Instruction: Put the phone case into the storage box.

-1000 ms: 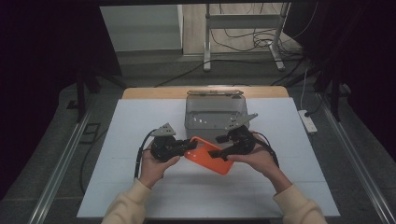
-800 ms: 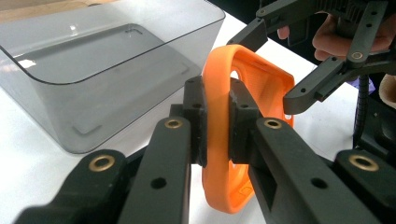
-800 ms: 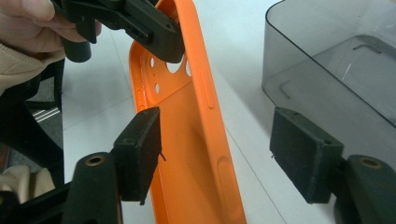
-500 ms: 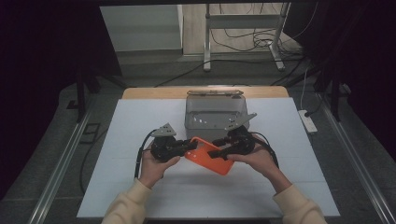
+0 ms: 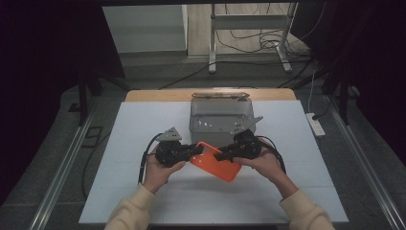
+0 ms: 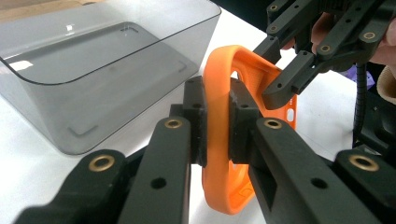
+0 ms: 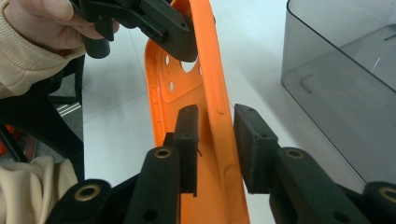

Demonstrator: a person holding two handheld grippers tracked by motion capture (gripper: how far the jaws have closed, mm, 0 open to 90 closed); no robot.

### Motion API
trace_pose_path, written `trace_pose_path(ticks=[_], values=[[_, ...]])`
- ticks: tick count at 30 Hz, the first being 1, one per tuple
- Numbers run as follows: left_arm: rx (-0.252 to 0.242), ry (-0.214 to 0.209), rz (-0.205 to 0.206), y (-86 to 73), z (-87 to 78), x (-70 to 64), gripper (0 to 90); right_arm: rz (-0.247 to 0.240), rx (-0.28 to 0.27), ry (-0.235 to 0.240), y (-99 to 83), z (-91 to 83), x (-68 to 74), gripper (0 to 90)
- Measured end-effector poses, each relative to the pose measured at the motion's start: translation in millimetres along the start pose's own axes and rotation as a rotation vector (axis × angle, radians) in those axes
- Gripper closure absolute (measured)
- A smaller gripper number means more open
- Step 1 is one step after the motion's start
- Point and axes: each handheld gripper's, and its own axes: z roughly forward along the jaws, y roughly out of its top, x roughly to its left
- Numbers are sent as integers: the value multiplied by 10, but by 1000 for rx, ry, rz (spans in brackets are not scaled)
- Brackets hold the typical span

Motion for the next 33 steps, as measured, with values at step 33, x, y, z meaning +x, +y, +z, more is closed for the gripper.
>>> trace_pose_path(ticks=[33], values=[[-3, -22, -3, -58, 38, 41, 798, -52, -3, -21, 21, -56, 61, 799]])
